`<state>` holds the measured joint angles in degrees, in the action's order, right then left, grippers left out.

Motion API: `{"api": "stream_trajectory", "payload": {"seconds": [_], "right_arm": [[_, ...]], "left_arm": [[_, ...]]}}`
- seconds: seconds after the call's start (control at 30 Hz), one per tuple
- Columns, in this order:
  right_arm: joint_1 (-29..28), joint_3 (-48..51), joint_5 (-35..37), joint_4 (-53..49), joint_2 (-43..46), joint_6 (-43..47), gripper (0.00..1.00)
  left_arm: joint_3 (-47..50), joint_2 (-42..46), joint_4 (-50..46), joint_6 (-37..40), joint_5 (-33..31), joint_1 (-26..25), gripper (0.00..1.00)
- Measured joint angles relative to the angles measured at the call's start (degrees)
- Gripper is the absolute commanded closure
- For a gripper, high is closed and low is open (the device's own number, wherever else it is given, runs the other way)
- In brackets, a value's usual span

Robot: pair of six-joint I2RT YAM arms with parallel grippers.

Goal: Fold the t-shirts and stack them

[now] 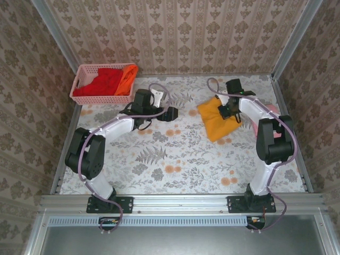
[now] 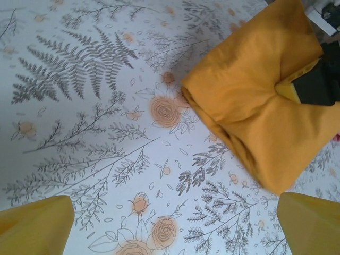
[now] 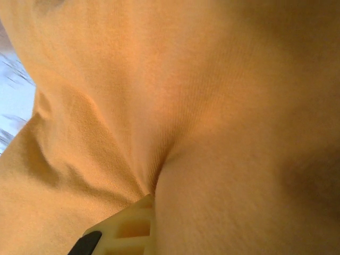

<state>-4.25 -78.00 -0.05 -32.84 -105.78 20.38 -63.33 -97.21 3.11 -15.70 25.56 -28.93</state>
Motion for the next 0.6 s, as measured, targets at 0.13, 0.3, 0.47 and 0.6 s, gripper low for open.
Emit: {"api": "stream_trajectory", "payload": {"seconds": [0.13,0.3,0.47,0.6], "right_arm": [[5.05,0.98,1.51,-1.05,1.68,4.61,1.0],[11.13,1.75,2.29,-1.25,5.03,8.57,1.0],[16.76,2.43,0.68,-1.79,8.46,11.3,1.0],[20.57,2.34,-1.97,-3.32,9.84,13.16,1.0]], "left_arm": [[-0.55,0.0,-1.09,6.27,3.26,-0.28,0.0],[-1.84,0.9,-1.79,14.43,7.1,-2.47,0.0],[-2.03,1.73,-1.7,17.18,10.67,-3.63,0.0],[-2.03,1.7,-1.73,17.46,11.78,-3.61,0.0]]}}
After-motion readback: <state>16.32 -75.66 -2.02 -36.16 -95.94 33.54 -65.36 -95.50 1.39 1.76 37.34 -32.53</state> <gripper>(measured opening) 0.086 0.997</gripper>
